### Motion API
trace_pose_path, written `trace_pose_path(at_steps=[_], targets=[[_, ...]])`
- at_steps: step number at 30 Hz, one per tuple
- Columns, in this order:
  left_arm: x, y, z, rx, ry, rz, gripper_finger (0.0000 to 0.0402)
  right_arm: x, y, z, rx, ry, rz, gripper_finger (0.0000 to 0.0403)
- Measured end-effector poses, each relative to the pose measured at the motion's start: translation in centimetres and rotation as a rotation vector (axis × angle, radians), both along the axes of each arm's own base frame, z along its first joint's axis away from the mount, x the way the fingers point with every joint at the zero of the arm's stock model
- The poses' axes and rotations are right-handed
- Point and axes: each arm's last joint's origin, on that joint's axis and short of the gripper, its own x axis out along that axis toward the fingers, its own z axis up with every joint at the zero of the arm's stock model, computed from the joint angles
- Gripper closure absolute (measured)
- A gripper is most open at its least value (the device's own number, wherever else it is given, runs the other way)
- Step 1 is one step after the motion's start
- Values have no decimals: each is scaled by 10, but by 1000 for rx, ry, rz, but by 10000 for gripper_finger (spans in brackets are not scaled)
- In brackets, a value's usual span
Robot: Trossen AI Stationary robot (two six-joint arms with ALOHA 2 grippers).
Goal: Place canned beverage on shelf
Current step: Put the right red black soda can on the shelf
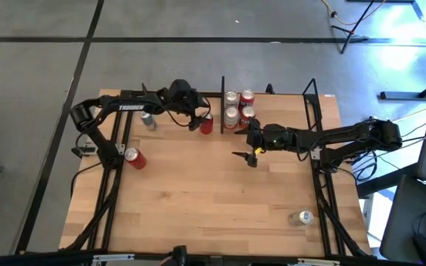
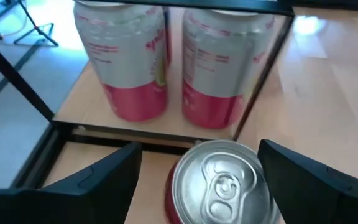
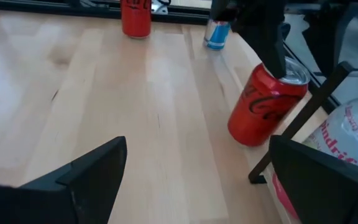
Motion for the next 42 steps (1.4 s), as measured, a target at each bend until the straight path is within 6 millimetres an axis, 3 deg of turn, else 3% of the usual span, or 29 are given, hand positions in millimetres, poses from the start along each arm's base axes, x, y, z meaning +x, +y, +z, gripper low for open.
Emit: trace_pose_path(at_steps=[11, 20, 33, 42], targets=[[3, 0, 0, -69, -41, 0, 86, 0, 0, 1, -23, -3, 7, 27], [3, -3, 22, -82, -94, -32, 86, 0, 0, 0, -25, -1, 7, 27], [3, -7, 2, -1, 23, -12, 86, 0, 0, 0, -19, -2, 5, 27], [3, -8, -1, -30, 25, -5, 86, 0, 0, 1, -25, -9, 8, 27]])
